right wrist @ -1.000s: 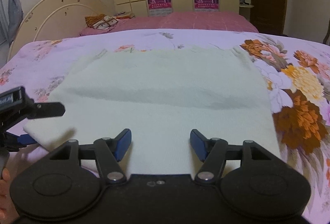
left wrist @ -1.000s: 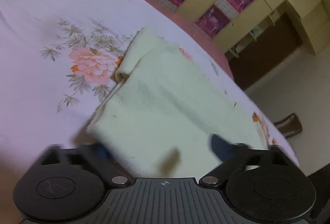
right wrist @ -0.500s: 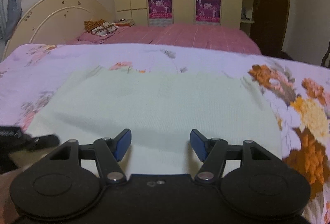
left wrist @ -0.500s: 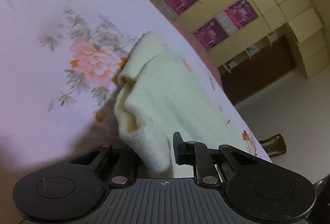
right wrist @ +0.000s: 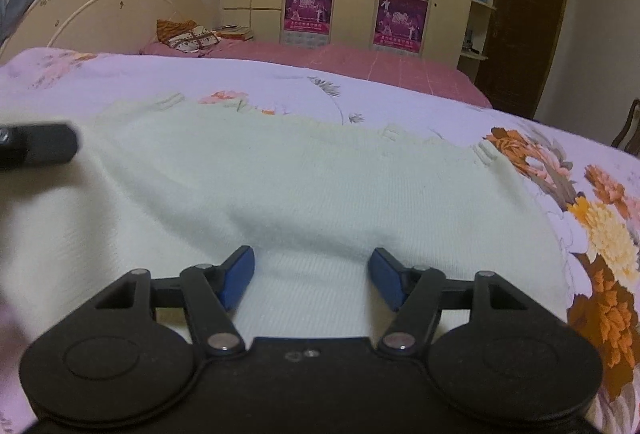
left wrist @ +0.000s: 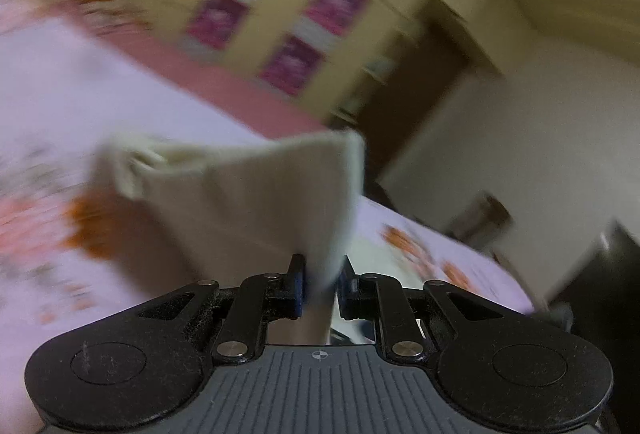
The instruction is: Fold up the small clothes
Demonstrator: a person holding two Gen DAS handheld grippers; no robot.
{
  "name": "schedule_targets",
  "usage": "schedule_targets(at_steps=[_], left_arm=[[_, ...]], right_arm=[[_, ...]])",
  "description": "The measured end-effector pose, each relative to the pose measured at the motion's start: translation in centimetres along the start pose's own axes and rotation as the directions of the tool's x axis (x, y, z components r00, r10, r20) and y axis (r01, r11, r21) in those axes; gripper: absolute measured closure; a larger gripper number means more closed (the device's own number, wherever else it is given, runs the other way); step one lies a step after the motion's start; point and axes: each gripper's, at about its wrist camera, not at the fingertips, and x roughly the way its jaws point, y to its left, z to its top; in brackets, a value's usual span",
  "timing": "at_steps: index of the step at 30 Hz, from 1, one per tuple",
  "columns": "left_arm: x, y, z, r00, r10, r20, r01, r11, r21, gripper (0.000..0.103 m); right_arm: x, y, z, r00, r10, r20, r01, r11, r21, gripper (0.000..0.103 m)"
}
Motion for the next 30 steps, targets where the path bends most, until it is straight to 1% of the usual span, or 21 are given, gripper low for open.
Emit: schedule_targets(at_steps=[2,3,4,5,6,7,9,10,11,12,13,14,16,18,19,21,23,26,28,29,30], left_arm=[[2.0,-2.3,-0.3,0.996,-0.058,-0.068,0.062,0.996,0.068,0.089],[3.0,-3.2,-0.6,0.991,-0.077,-0.107,0.086,0.992,0.087,0.101],[3.8,-3.9,-0.9,0.988,-0.086,-0.131,0.098,0.991,0.091,0.101],[3.9,-4.1,-1.0,0.989,-0.073,-0.126,0.085,0.993,0.088,0.101],[3.4,-4.2,-1.1,0.995,-0.041,-0.093,0.049,0.995,0.090,0.101],[2.9,-4.1,-1.0,0.998,0.018,-0.062,-0.013,0.996,0.092,0.101],[2.1,-3.2,-0.8,0.992,0.103,-0.070,-0.098,0.993,0.071,0.099],[1.5,-2.6,-0.7,0.986,0.149,-0.078,-0.146,0.988,0.048,0.093],[0.6,-1.8,-0.7,0.977,0.195,-0.081,-0.195,0.981,0.011,0.069],[-0.4,-0.9,-0.6,0.972,0.220,-0.084,-0.223,0.974,-0.030,0.029],[-1.5,-0.1,-0.9,0.967,0.241,-0.080,-0.246,0.967,-0.059,0.015],[-2.5,0.4,-1.3,0.960,0.272,-0.065,-0.277,0.958,-0.081,0.004],[-3.4,1.0,-1.7,0.952,0.302,-0.048,-0.305,0.949,-0.080,0.004],[-4.3,2.5,-2.4,0.948,0.307,-0.080,-0.316,0.938,-0.141,0.004],[-4.5,3.1,-2.7,0.947,0.308,-0.094,-0.321,0.926,-0.198,0.004],[-5.7,4.4,-3.8,0.940,0.325,-0.104,-0.341,0.885,-0.316,0.004],[-6.3,4.7,-4.8,0.933,0.343,-0.110,-0.360,0.863,-0.355,0.004],[-6.2,5.3,-6.0,0.945,0.301,-0.128,-0.327,0.859,-0.393,0.004],[-5.8,5.2,-7.1,0.957,0.271,-0.100,-0.287,0.863,-0.415,0.004],[-5.1,5.5,-7.2,0.966,0.242,-0.095,-0.259,0.865,-0.430,0.007],[-4.6,6.0,-7.1,0.971,0.226,-0.076,-0.236,0.863,-0.447,0.021]], right_arm=[[-1.2,-1.5,0.2,0.999,0.031,0.030,-0.033,0.996,0.084,0.048],[-1.9,-2.6,0.2,0.998,0.036,0.048,-0.042,0.990,0.138,0.048],[-2.5,-3.6,0.1,0.998,0.037,0.053,-0.046,0.984,0.173,0.048],[-2.9,-4.8,-0.2,0.998,0.044,0.049,-0.053,0.977,0.206,0.048],[-3.3,-5.9,-0.5,0.998,0.047,0.031,-0.053,0.973,0.227,0.048],[-3.6,-6.8,-0.8,0.998,0.051,0.026,-0.056,0.968,0.245,0.045],[-4.3,-8.4,-1.5,0.999,0.051,0.019,-0.054,0.959,0.279,0.041],[-4.5,-8.8,-1.7,0.999,0.048,0.019,-0.052,0.957,0.287,0.040],[-4.6,-9.0,-1.8,0.999,0.049,0.018,-0.052,0.955,0.293,0.040],[-4.7,-9.0,-2.0,0.998,0.055,0.015,-0.057,0.952,0.300,0.040],[-4.7,-8.9,-2.1,0.998,0.063,0.013,-0.064,0.951,0.303,0.039],[-4.8,-8.7,-2.2,0.997,0.072,0.010,-0.071,0.952,0.298,0.038],[-4.9,-8.0,-2.3,0.997,0.081,0.006,-0.080,0.957,0.279,0.037],[-5.0,-7.4,-2.4,0.995,0.095,-0.001,-0.091,0.960,0.265,0.036],[-5.0,-7.1,-2.4,0.995,0.102,-0.004,-0.097,0.961,0.259,0.035],[-5.1,-6.3,-2.1,0.994,0.111,-0.007,-0.106,0.964,0.242,0.035],[-5.1,-5.8,-1.9,0.993,0.115,-0.006,-0.110,0.968,0.225,0.035],[-5.0,-5.2,-1.8,0.992,0.123,-0.013,-0.117,0.970,0.211,0.035],[-4.7,-4.9,-1.9,0.992,0.126,-0.021,-0.118,0.970,0.212,0.035],[-4.6,-4.6,-1.9,0.991,0.129,-0.021,-0.122,0.970,0.210,0.035],[-4.5,-4.4,-1.8,0.991,0.131,-0.020,-0.124,0.971,0.205,0.035]])
